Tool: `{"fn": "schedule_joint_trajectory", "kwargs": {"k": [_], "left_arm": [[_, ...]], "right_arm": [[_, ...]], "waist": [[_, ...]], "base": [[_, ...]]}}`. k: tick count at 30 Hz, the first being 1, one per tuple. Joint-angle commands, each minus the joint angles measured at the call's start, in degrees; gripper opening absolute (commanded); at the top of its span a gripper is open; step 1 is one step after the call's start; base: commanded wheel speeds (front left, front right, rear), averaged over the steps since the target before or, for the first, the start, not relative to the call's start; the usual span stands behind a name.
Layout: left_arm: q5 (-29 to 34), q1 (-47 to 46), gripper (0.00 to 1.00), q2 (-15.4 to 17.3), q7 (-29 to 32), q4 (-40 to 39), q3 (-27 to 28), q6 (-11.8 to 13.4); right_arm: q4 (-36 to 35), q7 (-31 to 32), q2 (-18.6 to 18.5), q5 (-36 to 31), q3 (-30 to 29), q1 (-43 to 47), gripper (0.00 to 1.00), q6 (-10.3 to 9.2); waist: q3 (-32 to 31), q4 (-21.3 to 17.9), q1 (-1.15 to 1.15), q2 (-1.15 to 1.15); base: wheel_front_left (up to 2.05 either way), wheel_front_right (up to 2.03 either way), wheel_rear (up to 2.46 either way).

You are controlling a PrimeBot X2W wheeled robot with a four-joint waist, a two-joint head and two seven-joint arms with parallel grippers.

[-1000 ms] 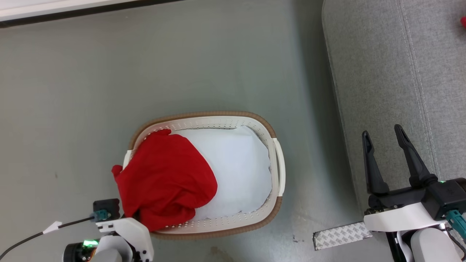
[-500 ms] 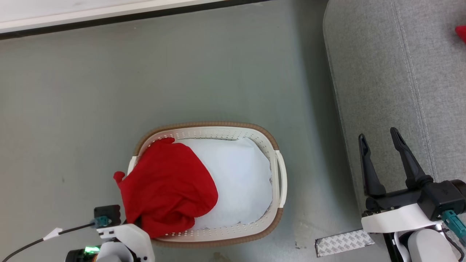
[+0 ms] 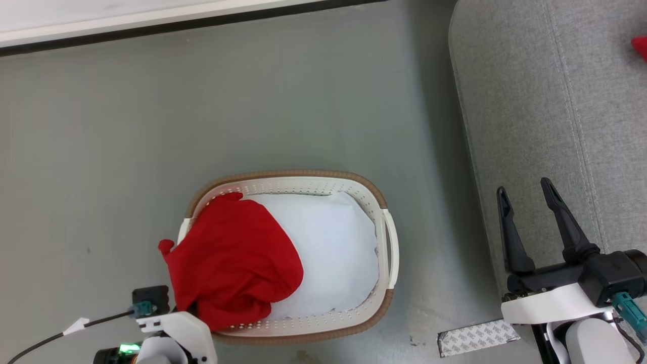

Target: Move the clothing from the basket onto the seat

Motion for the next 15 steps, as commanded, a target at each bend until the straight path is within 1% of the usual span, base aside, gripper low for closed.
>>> {"fn": "schedule_joint_trajectory", "kwargs": {"k": [1,5,6,7,11,12,14,15], "left_arm": [[-0.6,-0.6,0.18,0.2,-0.2,0.1,-0.2,-0.3],[-0.9,-0.9,0.20,0.2,-0.2,0.1,-0.6,-0.5],[-0.9,-1.0,0.22,0.2,-0.2,0.1,-0.6,-0.5],[-1.0,-1.1,0.27,0.1,-0.2,0.1,-0.7,-0.5],[-1.3,-1.0,0.30,0.1,-0.3,0.1,-0.8,-0.7],[-1.3,-1.0,0.32,0.2,-0.3,0.2,-0.9,-0.7],[-1.5,-0.9,0.38,0.4,-0.3,0.1,-0.9,-0.8],[-1.6,-0.8,0.39,0.5,-0.3,0.0,-0.9,-0.8]], "right_arm": [[-0.1,0.1,-0.1,-0.4,-0.2,-0.1,1.00,-0.13],[-0.4,0.1,-0.1,-0.9,-0.5,0.0,1.00,-0.14],[-0.5,0.1,-0.1,-1.0,-0.5,0.1,1.00,-0.13],[-0.5,0.1,-0.1,-1.1,-0.6,0.1,1.00,-0.14],[-0.5,0.1,-0.1,-1.4,-0.6,0.1,1.00,-0.13],[-0.4,0.1,-0.1,-1.4,-0.6,0.0,1.00,-0.14],[-0.2,0.1,-0.1,-1.4,-0.4,-0.3,1.00,-0.13],[-0.1,0.1,-0.1,-1.4,-0.3,-0.5,1.00,-0.14]], "waist": [[0.2,0.0,0.00,0.00],[0.8,0.2,0.00,0.00],[0.9,0.2,0.00,0.00],[1.0,0.3,0.00,0.00],[1.0,0.4,0.00,0.00],[1.0,0.4,0.00,0.00],[1.0,0.4,0.00,0.00],[0.9,0.4,0.00,0.00]], "base": [[0.00,0.00,0.00],[0.00,0.00,0.00],[0.00,0.00,0.00],[0.00,0.00,0.00],[0.00,0.00,0.00],[0.00,0.00,0.00],[0.00,0.00,0.00],[0.00,0.00,0.00]]}}
